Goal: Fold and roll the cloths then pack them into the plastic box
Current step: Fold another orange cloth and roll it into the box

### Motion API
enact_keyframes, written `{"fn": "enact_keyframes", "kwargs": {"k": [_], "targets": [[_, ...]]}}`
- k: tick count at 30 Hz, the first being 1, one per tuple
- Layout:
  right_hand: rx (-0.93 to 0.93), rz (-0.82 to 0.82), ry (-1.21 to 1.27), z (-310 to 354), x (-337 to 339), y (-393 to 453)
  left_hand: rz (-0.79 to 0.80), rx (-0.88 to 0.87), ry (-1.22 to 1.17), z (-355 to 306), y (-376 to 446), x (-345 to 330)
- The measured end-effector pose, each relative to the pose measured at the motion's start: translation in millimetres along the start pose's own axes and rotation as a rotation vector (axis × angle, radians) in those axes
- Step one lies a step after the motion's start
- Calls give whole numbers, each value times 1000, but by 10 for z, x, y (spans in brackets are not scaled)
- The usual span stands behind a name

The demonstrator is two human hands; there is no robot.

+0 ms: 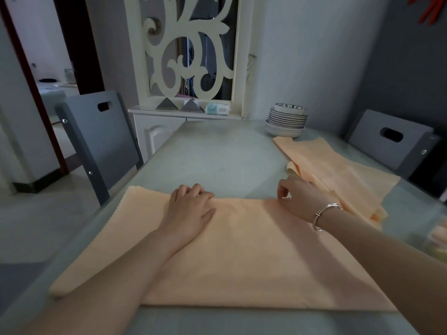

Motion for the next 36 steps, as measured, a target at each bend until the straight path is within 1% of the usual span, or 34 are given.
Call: {"fn": "enact_keyframes", "kwargs": {"k": [4, 6, 9, 13, 16, 19, 23, 25, 26, 27, 29, 30, 32, 33, 35, 36], "targets": [[-40, 38, 153, -64, -128, -47, -135, -62, -28, -30, -9, 78], [-58, 67, 109, -80, -168, -52, -123, -64, -34, -18, -2, 50], [-51, 67, 41, -54, -164, -50, -49, -49, -92, 20, 4, -37], [-131, 108, 204, -133, -216, -3, -37, -22, -120, 64, 33, -67], [-114, 95, 343, -72, -118, 13, -88, -36, -93, 72, 82, -10], [-111, 115, 432, -33, -3, -46, -127, -59, -98, 76, 81, 105], [-89, 151, 557, 73, 269, -286, -196, -103, -107, 72, -66, 481], [-107, 243, 535, 163, 383, -426, -200, -105, -146, 67, -187, 713], [-141, 274, 551, 178, 443, -503, -171, -94, -214, 46, -264, 828], [-138, 277, 535, 212, 531, -572, -118, -81, -302, 26, -337, 906], [-140, 318, 607, 283, 699, -772, 12, -51, -404, -68, -553, 1100], [-210, 364, 692, 253, 730, -873, 63, -45, -396, -115, -638, 1188], [-288, 526, 820, 297, 738, -1138, 195, -24, -316, -190, -813, 1339], [-311, 611, 818, 327, 720, -1275, 267, -13, -282, -210, -889, 1384], [-301, 752, 706, 367, 648, -1506, 388, -17, -232, -233, -1012, 1396], [-292, 800, 635, 365, 584, -1597, 422, -30, -214, -238, -1073, 1372]]}}
Point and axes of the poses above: each hand's wrist, its own y-axis towards the middle knuckle, its own x-axis out of the back of the hand, z = x × y, the point moved 8 cm from there along y, towards the middle knuckle, and after that the axes turned 2 degrees about -x, right-handed, at the moved point
